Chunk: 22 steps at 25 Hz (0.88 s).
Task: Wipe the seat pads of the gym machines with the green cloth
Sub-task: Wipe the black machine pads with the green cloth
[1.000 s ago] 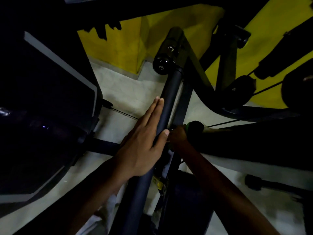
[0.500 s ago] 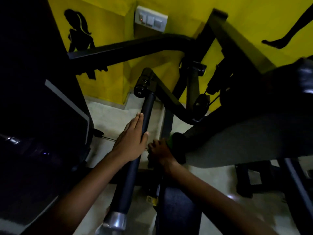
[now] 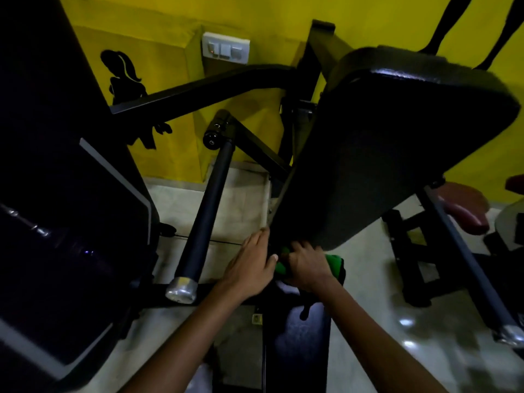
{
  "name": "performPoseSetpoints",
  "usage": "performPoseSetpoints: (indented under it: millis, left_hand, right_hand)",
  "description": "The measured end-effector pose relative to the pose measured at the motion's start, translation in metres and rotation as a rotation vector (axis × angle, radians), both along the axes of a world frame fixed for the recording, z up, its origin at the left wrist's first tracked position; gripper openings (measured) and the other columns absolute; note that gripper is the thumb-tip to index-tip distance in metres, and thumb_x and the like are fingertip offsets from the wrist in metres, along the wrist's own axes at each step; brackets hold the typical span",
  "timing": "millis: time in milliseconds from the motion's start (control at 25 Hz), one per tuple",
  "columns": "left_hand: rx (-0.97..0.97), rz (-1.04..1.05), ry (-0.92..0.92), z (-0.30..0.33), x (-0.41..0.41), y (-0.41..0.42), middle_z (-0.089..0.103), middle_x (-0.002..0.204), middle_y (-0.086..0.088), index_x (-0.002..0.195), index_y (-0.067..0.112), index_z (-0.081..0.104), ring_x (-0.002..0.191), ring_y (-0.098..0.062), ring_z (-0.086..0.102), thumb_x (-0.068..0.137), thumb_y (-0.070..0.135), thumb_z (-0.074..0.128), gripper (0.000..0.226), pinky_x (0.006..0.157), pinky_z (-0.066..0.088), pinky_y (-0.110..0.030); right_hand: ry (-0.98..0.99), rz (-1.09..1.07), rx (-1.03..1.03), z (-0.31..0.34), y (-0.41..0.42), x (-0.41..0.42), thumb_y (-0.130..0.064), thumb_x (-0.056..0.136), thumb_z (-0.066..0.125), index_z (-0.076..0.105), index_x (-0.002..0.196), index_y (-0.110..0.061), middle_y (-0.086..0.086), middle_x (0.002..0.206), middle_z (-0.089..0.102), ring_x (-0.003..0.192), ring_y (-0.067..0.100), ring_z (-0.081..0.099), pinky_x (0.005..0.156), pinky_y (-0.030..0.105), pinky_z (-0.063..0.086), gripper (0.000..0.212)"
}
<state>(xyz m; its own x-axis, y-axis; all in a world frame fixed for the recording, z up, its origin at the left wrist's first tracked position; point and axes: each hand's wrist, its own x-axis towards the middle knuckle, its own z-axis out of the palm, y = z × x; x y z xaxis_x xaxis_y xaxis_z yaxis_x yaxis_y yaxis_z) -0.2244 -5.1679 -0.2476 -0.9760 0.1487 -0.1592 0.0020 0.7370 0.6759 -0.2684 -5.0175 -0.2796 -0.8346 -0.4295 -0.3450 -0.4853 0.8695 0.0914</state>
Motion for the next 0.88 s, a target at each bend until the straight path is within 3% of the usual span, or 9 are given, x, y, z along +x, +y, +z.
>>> performPoseSetpoints:
  millis: [280, 520, 720, 880]
  left_hand:
    - [-0.074, -0.073, -0.11, -0.103, 0.019, 0.025, 0.013, 0.159, -0.005, 0.152, 0.011, 0.009, 0.146, -0.017, 0.011, 0.101, 0.024, 0.037, 0.059, 0.115, 0.015, -0.024]
    - [-0.161, -0.231, -0.033, -0.201, -0.005, 0.04, 0.009, 0.159, -0.004, 0.151, 0.01, 0.008, 0.146, -0.014, 0.007, 0.101, 0.024, 0.037, 0.06, 0.113, 0.006, -0.018]
    - [-0.262, -0.32, 0.071, -0.263, -0.019, 0.057, 0.022, 0.154, -0.018, 0.147, -0.001, 0.024, 0.144, -0.031, 0.017, 0.097, 0.032, 0.031, 0.06, 0.119, 0.013, -0.036]
    - [-0.377, -0.344, 0.141, -0.278, -0.009, 0.061, 0.02, 0.154, -0.023, 0.146, -0.006, 0.023, 0.143, -0.035, 0.017, 0.094, 0.032, 0.028, 0.065, 0.113, 0.018, -0.044]
  right_hand:
    - [-0.027, -0.212, -0.09, -0.064, 0.058, 0.018, -0.047, 0.085, 0.059, 0.041, 0.137, -0.032, 0.005, 0.136, 0.037, 0.123, 0.028, 0.037, 0.095, 0.04, 0.039, 0.057]
    - [0.061, -0.423, -0.169, -0.16, 0.093, -0.012, -0.044, 0.084, 0.06, 0.049, 0.132, -0.026, 0.009, 0.132, 0.041, 0.115, 0.031, 0.04, 0.088, 0.04, 0.04, 0.053]
    - [0.334, -0.476, -0.305, -0.212, 0.091, 0.008, -0.042, 0.067, 0.071, 0.061, 0.113, -0.02, 0.017, 0.117, 0.054, 0.093, 0.036, 0.048, 0.067, 0.039, 0.038, 0.052]
    - [0.382, -0.382, -0.31, -0.227, 0.09, 0.084, -0.046, 0.066, 0.059, 0.055, 0.124, -0.031, 0.012, 0.125, 0.05, 0.091, 0.03, 0.045, 0.068, 0.037, 0.036, 0.06]
